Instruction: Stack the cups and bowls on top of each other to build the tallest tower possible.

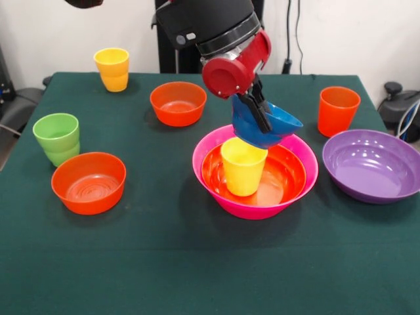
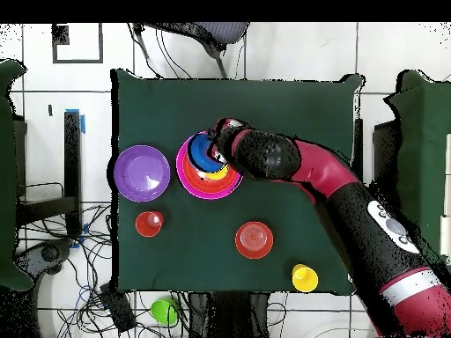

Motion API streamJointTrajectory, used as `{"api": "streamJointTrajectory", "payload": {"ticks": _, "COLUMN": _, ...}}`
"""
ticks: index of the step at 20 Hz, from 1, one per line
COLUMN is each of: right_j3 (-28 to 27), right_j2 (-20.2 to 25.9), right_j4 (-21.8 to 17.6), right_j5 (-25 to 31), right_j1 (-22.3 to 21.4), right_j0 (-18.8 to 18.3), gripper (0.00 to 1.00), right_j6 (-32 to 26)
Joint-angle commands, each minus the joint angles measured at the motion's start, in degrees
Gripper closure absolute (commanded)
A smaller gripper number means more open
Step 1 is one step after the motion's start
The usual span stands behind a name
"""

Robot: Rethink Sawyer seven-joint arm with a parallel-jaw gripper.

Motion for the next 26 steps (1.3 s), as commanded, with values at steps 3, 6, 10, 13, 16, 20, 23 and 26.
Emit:
{"api": "streamJointTrajectory", "payload": {"ticks": 3, "right_j3": 0.16, "right_j2": -3.31, "right_j4": 0.0, "right_j5": -0.71, "right_j1": 4.06, "right_j0": 0.87, "gripper": 1.0, "right_j6": 11.4}}
{"api": "streamJointTrajectory", "payload": {"ticks": 6, "right_j3": 0.37, "right_j2": -3.74, "right_j4": -0.67, "right_j5": -2.11, "right_j1": 4.58, "right_j0": 1.05, "gripper": 1.0, "right_j6": 11.72}}
{"api": "streamJointTrajectory", "payload": {"ticks": 10, "right_j3": -0.41, "right_j2": -4.98, "right_j4": -1.35, "right_j5": -1.27, "right_j1": 4.25, "right_j0": 1.83, "gripper": 1.0, "right_j6": 11.62}}
{"api": "streamJointTrajectory", "payload": {"ticks": 13, "right_j3": -0.58, "right_j2": -5.58, "right_j4": -1.89, "right_j5": -1.9, "right_j1": 4.24, "right_j0": 2.25, "gripper": 1.0, "right_j6": 11.8}}
{"api": "streamJointTrajectory", "payload": {"ticks": 16, "right_j3": -0.43, "right_j2": -5.54, "right_j4": -2.42, "right_j5": -2.93, "right_j1": 4.28, "right_j0": 2.17, "gripper": 1.0, "right_j6": 11.47}}
{"api": "streamJointTrajectory", "payload": {"ticks": 20, "right_j3": -1.82, "right_j2": -8.24, "right_j4": -4.23, "right_j5": -3.01, "right_j1": 4.2, "right_j0": 3.97, "gripper": 1.0, "right_j6": 11.14}}
{"api": "streamJointTrajectory", "payload": {"ticks": 23, "right_j3": -2.24, "right_j2": -9.48, "right_j4": -4.7, "right_j5": -3.22, "right_j1": 4.13, "right_j0": 4.79, "gripper": 1.0, "right_j6": 10.87}}
{"api": "streamJointTrajectory", "payload": {"ticks": 26, "right_j3": -1.98, "right_j2": -9.43, "right_j4": -4.45, "right_j5": -3.84, "right_j1": 4.22, "right_j0": 4.6, "gripper": 1.0, "right_j6": 10.37}}
